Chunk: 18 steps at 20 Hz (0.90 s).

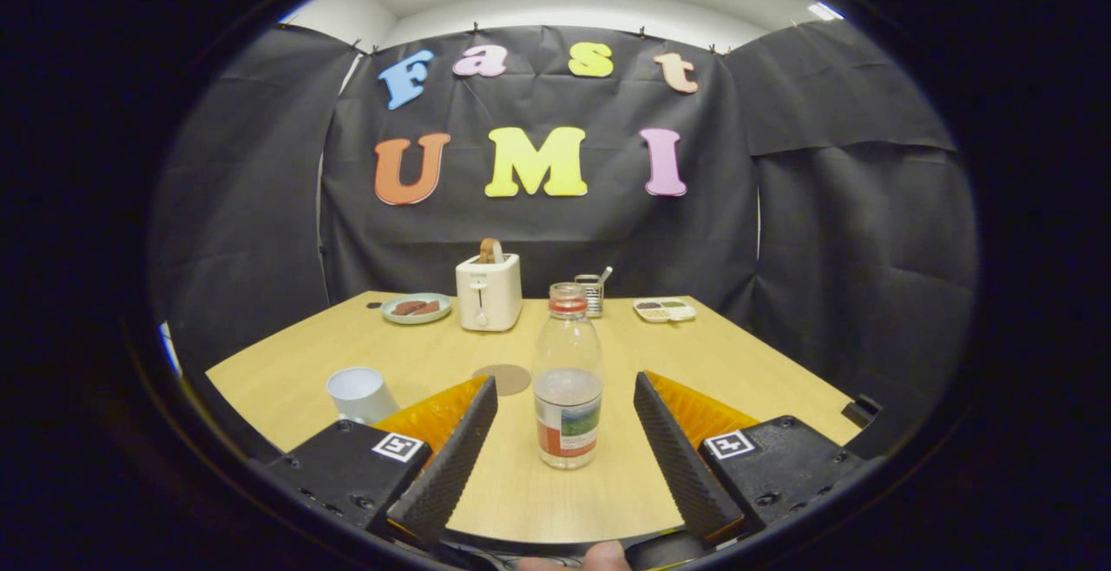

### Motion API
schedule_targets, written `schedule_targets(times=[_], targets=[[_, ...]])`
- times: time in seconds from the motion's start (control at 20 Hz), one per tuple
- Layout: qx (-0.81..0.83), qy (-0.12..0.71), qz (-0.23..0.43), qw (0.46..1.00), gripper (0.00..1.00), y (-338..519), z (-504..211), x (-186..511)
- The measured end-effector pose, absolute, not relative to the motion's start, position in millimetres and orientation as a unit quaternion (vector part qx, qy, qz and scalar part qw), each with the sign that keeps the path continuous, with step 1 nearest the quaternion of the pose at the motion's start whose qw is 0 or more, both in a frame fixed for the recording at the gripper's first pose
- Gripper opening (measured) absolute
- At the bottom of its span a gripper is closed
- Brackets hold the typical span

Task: Take the bottle from table, then pour the juice into the cup, finally place the bottle on the coaster

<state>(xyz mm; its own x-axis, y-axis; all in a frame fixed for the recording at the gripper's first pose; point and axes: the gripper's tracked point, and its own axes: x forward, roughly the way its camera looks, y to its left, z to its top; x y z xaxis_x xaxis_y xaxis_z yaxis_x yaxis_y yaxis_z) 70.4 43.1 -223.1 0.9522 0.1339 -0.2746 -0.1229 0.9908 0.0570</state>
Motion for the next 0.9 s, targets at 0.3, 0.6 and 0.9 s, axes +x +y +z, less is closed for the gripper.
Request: schedule_targets(times=[0.3,0.6,0.9], targets=[[0.012,0.163,0.064,0.984,1.00,47,-260,92],[0.046,0.185,0.054,0.980,1.00,48,-285,115],[0.062,0.188,0.044,0.979,1.00,47,-296,136]])
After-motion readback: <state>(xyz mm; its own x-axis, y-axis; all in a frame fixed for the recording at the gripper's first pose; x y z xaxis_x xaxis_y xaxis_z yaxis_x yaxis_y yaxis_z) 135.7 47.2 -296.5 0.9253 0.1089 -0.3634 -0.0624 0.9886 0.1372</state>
